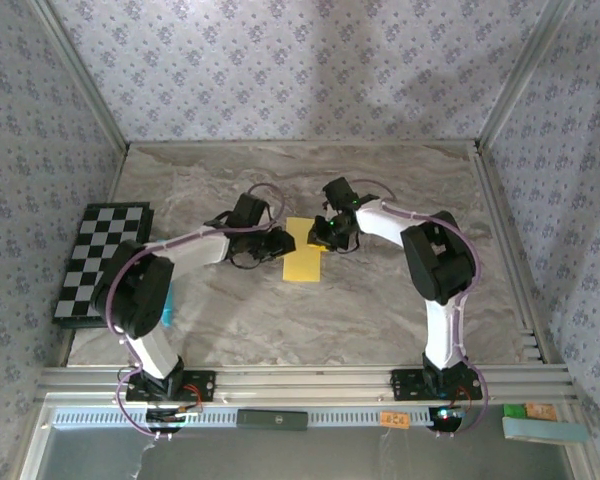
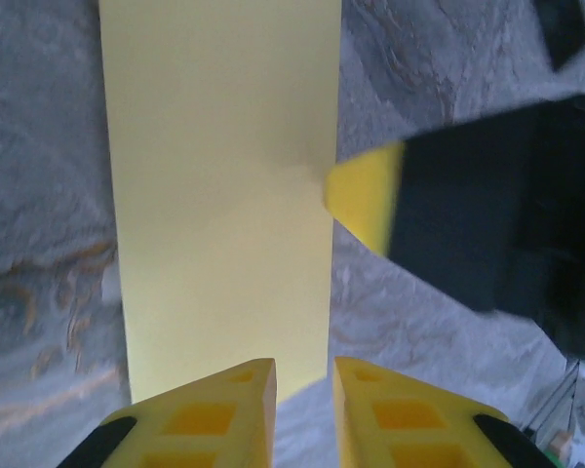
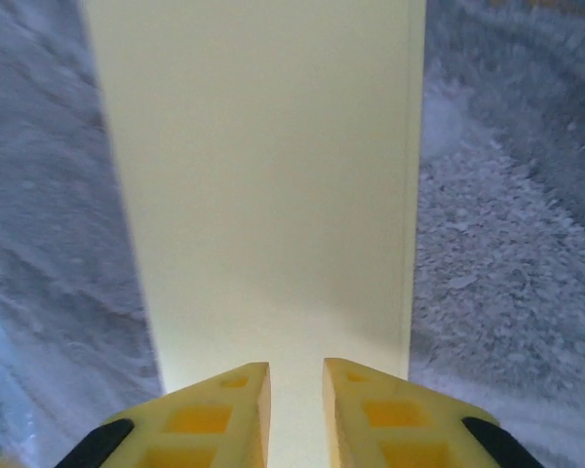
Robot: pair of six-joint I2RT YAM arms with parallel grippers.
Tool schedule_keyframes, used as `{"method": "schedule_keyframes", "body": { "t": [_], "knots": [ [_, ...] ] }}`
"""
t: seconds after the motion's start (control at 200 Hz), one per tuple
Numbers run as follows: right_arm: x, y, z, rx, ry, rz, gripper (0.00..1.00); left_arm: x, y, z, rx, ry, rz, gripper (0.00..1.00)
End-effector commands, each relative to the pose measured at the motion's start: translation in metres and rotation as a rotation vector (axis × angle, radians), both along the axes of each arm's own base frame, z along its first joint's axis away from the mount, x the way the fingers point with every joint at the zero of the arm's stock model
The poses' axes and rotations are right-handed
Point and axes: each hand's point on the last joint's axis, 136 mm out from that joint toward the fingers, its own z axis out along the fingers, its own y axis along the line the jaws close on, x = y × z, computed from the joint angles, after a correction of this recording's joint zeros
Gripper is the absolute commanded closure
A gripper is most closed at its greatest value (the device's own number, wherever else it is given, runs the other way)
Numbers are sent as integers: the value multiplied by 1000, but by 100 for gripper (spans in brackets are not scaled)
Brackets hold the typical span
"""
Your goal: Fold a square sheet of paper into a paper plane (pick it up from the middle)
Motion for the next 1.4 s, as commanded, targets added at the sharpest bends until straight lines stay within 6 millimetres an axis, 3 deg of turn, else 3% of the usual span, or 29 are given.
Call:
{"method": "schedule_keyframes", "body": {
  "t": [0.0,0.18,0.29,0.31,0.38,0.96,1.399],
  "knots": [
    [3,-9,32,34,-65,-29,73,25,-8,3,-15,-26,37,78],
    [3,-42,33,15,-81,-107,66,45,-5,-8,26,-24,80,77],
    [4,-51,32,19,-77,-126,63,56,-6,-11,20,-21,99,77],
    [-4,-55,21,6,-49,-128,62,57,-6,-12,19,-19,101,77],
    [-5,-58,17,5,-39,-134,61,62,-6,-16,21,-11,113,77],
    [-14,-47,2,28,16,-106,59,50,3,-61,78,113,134,82],
    [-53,-26,-12,88,137,-39,60,38,10,-77,97,172,174,82]
  ]
}}
